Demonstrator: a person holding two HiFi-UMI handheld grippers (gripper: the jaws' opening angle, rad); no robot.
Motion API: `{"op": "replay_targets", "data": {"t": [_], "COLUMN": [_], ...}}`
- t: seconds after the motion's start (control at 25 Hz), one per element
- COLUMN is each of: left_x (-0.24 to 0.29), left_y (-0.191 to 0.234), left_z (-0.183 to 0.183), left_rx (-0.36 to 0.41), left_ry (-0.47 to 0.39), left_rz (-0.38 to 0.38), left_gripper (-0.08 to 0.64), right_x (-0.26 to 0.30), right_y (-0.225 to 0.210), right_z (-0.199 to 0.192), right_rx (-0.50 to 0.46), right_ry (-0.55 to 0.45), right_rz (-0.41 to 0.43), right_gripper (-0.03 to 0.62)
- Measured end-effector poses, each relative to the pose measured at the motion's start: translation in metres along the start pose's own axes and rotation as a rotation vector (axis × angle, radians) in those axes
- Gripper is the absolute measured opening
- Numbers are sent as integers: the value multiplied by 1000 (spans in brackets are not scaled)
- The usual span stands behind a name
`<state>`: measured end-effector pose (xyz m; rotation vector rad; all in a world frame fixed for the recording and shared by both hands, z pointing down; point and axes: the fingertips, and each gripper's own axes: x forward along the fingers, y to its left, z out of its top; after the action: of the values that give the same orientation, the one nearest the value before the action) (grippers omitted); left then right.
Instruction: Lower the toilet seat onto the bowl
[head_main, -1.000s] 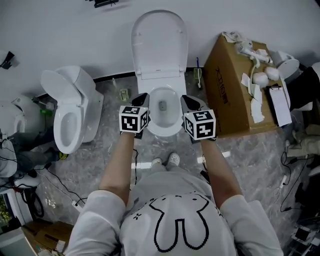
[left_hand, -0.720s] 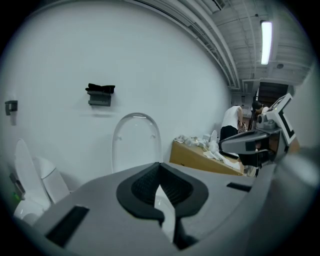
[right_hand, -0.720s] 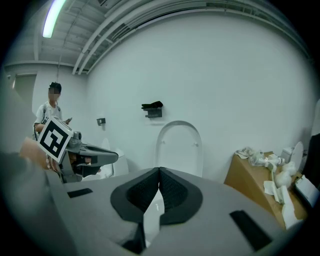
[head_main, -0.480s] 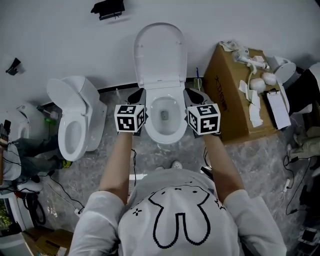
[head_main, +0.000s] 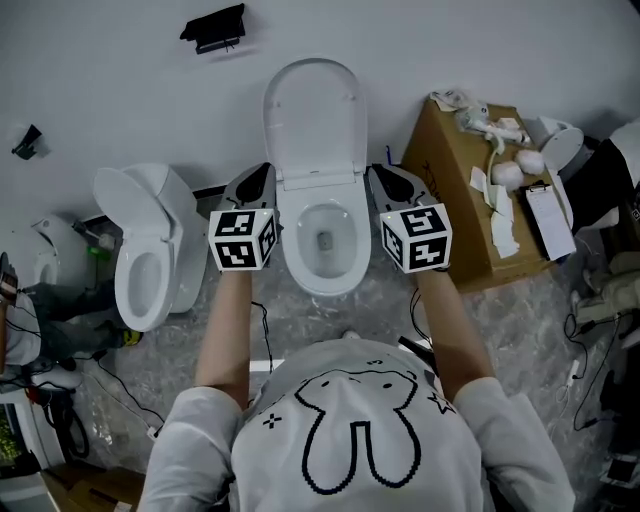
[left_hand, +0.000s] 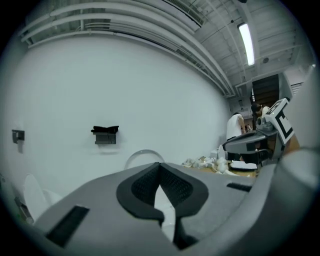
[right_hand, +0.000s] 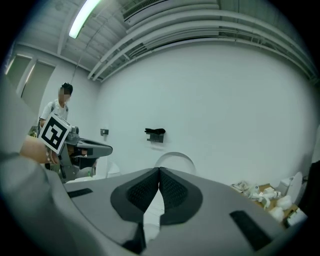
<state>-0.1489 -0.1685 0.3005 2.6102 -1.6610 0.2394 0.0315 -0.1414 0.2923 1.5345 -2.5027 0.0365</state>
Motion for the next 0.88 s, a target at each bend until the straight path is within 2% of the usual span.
{"op": "replay_targets", "data": {"t": [0.24, 0.52, 0.88], "left_x": [-17, -37, -66], "left_y": [-6, -4, 5], "left_z": [53, 88, 134], "left_rx": [35, 80, 170], "left_ry": [-113, -189, -323], "left_rz": [-2, 26, 74], "left_gripper": [9, 9, 9], "right_x": [-15, -31, -55], "right_y": [-2, -2, -10], "right_z": [33, 65, 106], "right_rx": [-1, 11, -64], "right_ry": [-90, -159, -283], "right_rz": [-17, -35, -122], "right_gripper": [28, 27, 28]}}
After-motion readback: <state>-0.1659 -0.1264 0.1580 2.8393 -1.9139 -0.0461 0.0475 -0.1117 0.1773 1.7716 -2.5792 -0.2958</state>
